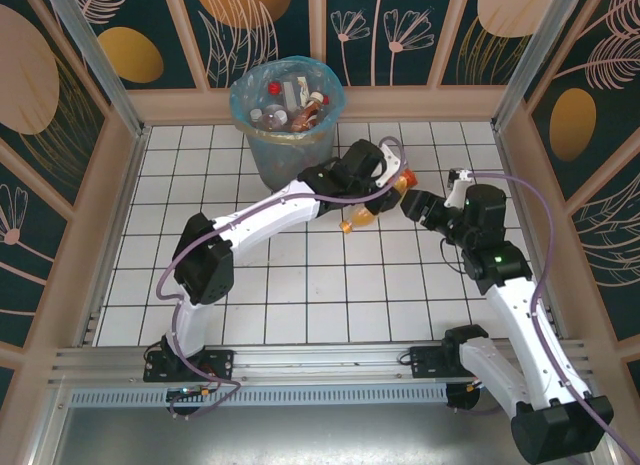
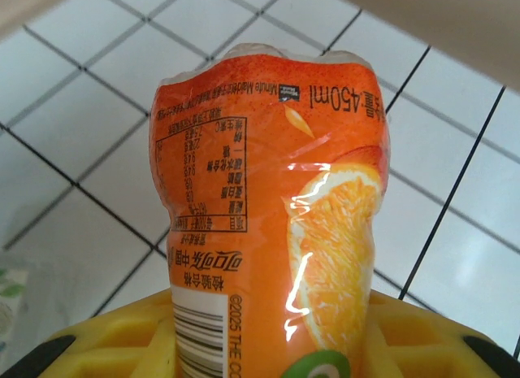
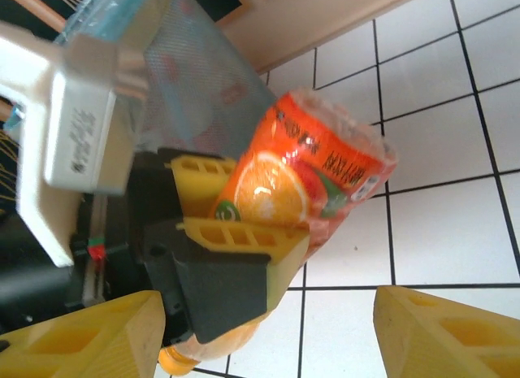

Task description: Put the plastic bottles in the bin

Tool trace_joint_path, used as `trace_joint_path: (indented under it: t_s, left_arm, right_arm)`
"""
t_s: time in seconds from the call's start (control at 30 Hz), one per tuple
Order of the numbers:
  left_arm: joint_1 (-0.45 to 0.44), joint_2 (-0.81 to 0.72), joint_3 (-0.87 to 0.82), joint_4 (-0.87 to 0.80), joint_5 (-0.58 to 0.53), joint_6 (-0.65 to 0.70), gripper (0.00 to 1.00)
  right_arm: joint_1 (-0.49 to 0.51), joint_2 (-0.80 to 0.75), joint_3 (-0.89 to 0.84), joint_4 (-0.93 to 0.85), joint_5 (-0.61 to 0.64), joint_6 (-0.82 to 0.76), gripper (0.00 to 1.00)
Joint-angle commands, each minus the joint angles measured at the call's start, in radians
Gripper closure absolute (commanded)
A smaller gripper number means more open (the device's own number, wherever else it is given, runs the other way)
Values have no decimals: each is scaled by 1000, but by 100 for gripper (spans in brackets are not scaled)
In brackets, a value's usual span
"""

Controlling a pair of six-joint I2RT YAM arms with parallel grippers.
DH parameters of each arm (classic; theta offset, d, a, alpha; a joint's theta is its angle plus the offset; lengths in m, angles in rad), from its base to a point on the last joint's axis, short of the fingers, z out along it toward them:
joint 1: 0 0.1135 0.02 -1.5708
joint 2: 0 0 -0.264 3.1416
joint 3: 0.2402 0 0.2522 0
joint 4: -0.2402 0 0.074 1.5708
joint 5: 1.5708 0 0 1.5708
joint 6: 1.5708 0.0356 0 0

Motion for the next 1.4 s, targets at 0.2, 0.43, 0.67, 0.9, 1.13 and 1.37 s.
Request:
trace_joint_path:
  t_s: [0.2,0.43,0.67,0.9,1.13,1.37]
  left_arm:
    - [-2,-75,-19,42,-16,-5,60]
    - [8,-91,99,-40,-42,32,60]
    - [26,-210,126,-35,-44,50,60]
    - [92,-271,181,-49,-55,57,61]
    - [147,-306,249,-41,-74,73,61]
    - [218,-302,296,-33,-106,91,60]
  right_arm:
    - [11,-4,-24,50,19,39,32]
    - [30,-23,21,86,-14,26,32]
    - [100,-29,25,316,-78,48,33]
    - [201,25,87,500,-69,-4,34]
    - [252,147,221,513,-52,-53,34]
    - [328,296,346,566,-29,-68,34]
